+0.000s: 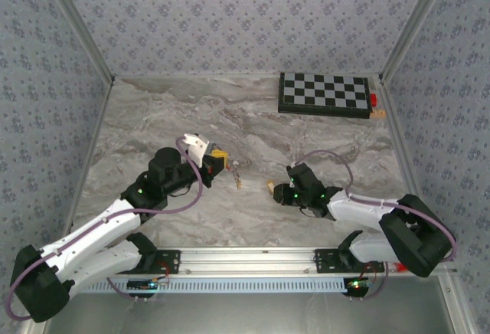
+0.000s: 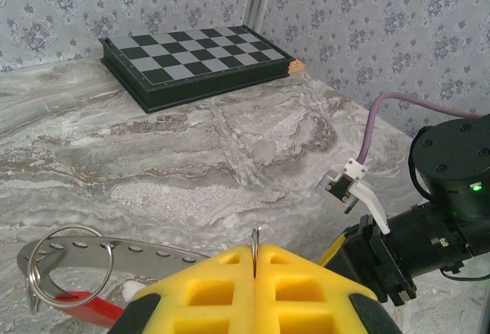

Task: Put the keys on the keyring

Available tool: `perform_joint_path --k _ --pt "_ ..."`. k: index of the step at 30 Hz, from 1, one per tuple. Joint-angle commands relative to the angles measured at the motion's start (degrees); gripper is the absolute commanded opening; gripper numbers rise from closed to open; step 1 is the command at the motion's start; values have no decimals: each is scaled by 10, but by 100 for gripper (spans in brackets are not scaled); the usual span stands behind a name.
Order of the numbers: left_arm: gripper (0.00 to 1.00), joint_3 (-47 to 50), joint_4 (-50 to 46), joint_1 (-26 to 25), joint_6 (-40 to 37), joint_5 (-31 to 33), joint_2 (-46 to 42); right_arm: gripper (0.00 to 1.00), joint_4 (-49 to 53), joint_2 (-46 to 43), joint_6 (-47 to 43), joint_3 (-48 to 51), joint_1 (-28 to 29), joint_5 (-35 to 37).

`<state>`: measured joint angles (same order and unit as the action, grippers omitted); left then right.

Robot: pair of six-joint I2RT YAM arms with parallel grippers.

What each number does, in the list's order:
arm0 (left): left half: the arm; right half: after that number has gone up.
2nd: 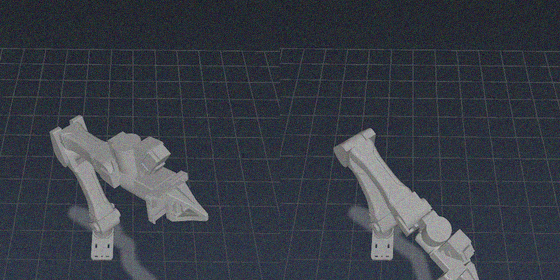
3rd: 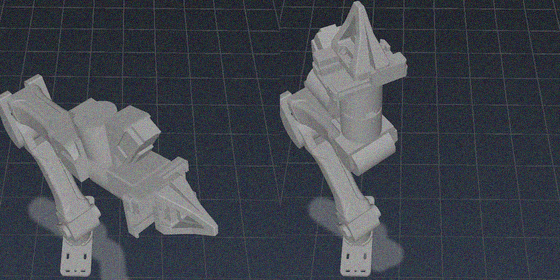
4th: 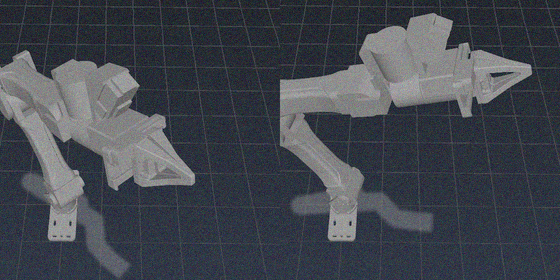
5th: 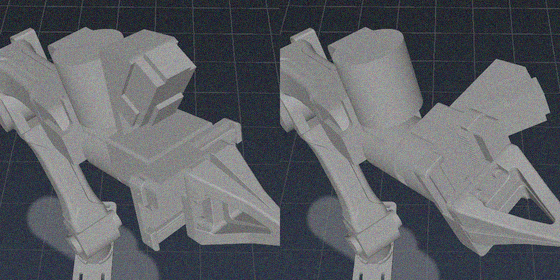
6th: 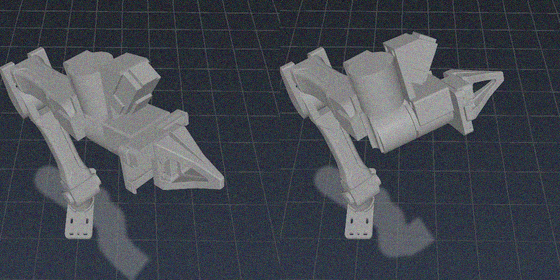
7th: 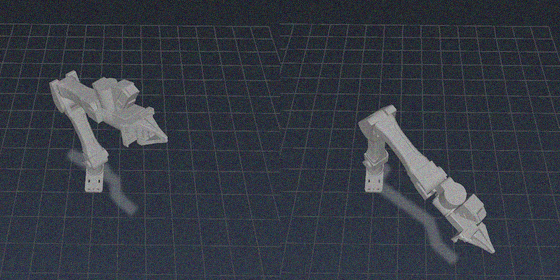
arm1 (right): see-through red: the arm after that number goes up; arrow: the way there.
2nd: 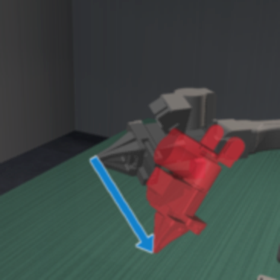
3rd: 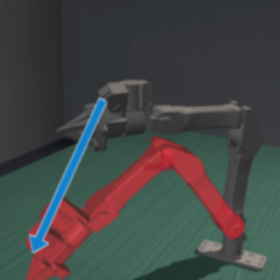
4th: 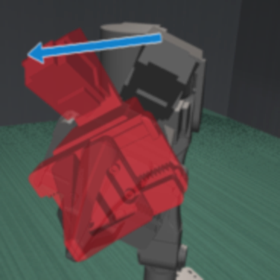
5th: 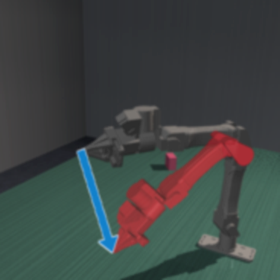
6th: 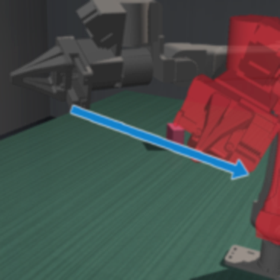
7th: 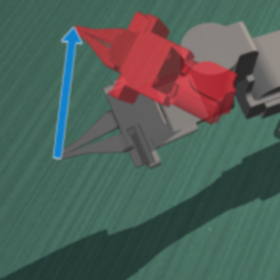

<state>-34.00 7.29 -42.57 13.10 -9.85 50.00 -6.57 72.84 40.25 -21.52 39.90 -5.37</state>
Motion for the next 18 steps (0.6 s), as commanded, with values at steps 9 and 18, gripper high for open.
perform_joint_path --k 9,18 --pt "0 -5 19 -7 1 -13 -3 25 -9 16 -18 -24 3 -14" --pt "0 -6 18 -6 1 -14 1 25 0 27 -19 -27 4 -9"
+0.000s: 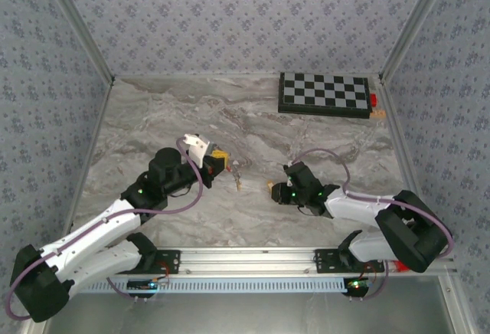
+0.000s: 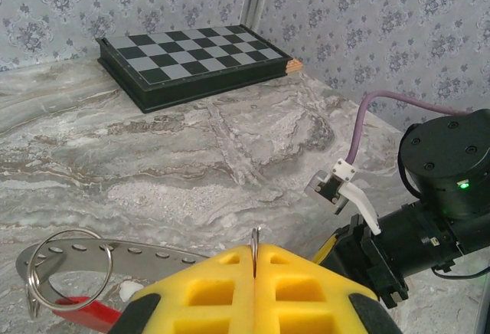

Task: Put the keys on the keyring

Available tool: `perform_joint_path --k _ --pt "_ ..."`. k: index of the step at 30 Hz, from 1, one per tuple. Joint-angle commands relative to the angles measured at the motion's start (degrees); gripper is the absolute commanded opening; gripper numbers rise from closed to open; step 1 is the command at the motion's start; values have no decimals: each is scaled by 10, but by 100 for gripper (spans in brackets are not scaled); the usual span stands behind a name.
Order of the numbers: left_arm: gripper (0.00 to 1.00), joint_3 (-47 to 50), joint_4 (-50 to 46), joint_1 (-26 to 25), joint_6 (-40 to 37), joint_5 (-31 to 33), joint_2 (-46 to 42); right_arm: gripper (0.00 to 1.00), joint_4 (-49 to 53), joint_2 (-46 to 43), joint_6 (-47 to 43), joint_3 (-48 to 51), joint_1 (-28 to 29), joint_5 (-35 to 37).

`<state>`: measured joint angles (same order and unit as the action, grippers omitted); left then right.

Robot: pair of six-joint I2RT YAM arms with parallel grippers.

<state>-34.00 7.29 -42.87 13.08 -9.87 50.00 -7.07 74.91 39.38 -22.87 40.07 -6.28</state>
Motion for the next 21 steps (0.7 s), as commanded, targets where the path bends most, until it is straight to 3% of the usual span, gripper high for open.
perform_joint_path --k 1,6,21 --pt "0 -6 18 -4 1 -14 0 25 6 7 -11 -13 3 0" --pt "0 -7 18 -3 1 -15 1 22 10 8 -11 -14 3 3" --pt "0 -6 17 -4 1 -16 -1 0 20 6 -24 -17 3 4"
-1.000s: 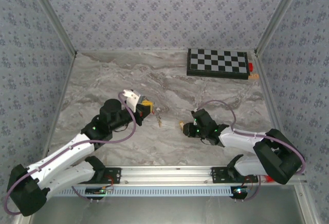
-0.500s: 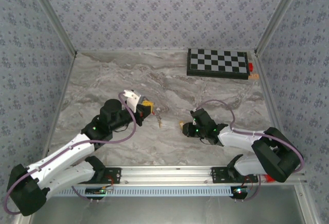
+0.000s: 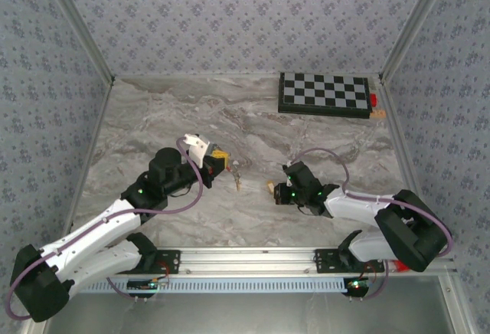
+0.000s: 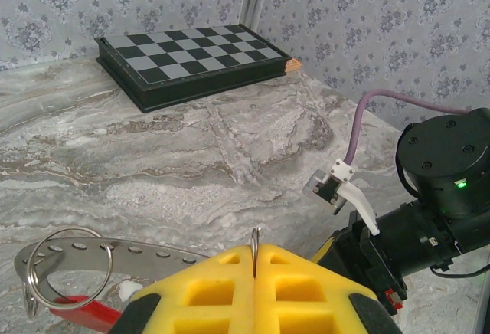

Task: Put the keys on the keyring

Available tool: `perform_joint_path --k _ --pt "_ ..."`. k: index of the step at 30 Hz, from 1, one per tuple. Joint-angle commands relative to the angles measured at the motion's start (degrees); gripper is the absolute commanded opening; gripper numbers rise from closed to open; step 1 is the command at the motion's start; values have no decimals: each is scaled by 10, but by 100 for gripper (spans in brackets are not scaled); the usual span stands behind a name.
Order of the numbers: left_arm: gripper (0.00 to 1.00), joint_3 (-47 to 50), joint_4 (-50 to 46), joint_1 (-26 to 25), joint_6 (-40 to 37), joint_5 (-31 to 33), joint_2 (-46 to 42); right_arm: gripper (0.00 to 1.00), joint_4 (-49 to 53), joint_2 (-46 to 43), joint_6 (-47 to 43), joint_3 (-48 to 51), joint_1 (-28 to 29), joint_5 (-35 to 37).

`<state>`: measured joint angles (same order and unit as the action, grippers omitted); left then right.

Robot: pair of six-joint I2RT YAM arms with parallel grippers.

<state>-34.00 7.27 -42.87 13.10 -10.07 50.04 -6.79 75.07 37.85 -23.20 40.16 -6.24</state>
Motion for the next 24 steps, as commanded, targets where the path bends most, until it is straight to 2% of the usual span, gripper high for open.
perform_joint_path --k 1,7,11,16,19,24 --pt "0 -7 16 -3 1 -13 -2 0 19 1 -11 -15 3 3" --pt "0 -6 17 -3 0 -12 -3 0 55 -56 -63 -32 5 27" --pt "0 -7 18 -4 -1 -9 -4 0 86 -122 -129 -47 9 59" --pt "0 -6 19 -3 0 -9 -5 0 84 -200 -215 -54 3 64" --pt "0 -5 21 -3 2 -9 -6 0 63 -243 -259 -43 -12 22" --pt "0 -1 27 -4 -1 -10 -8 0 -46 -309 -311 -3 -48 -62"
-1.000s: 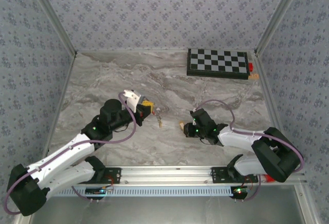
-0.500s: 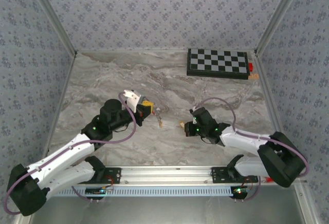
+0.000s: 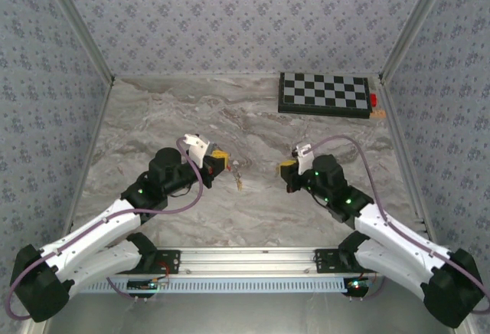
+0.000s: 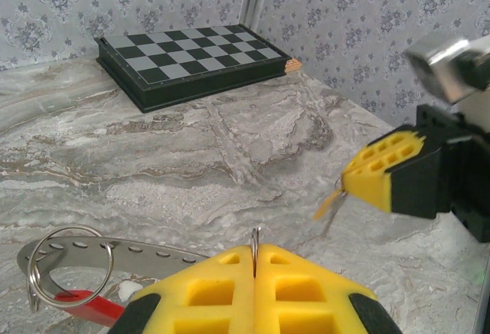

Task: Put the keys on the keyring

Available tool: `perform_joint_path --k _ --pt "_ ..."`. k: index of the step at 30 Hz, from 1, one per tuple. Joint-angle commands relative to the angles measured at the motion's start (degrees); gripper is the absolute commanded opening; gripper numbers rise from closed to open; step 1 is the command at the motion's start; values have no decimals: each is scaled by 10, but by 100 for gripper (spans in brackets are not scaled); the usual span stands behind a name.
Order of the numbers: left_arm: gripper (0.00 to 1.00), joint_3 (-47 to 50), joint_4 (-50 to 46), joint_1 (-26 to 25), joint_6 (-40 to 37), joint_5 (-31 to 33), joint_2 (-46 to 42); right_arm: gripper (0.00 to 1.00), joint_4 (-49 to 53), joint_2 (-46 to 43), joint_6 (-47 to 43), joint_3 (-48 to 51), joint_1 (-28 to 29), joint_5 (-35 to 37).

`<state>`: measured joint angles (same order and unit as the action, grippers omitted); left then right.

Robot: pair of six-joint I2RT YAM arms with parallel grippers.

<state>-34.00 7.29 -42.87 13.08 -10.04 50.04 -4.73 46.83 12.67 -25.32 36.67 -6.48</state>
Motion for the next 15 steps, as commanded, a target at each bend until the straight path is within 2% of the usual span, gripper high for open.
perform_joint_path --k 1,5,12,15 --pt "0 0 29 -3 -2 -10 -9 0 -93 -36 -71 28 -17 -74" --pt "0 6 38 -4 -2 -12 -12 0 -144 -65 -105 49 -20 -99" --pt "0 26 77 -4 -5 -29 -15 0 -74 -59 -85 4 -28 -101" --pt "0 35 93 -6 -13 -42 -15 0 -65 -65 -83 1 -24 -73"
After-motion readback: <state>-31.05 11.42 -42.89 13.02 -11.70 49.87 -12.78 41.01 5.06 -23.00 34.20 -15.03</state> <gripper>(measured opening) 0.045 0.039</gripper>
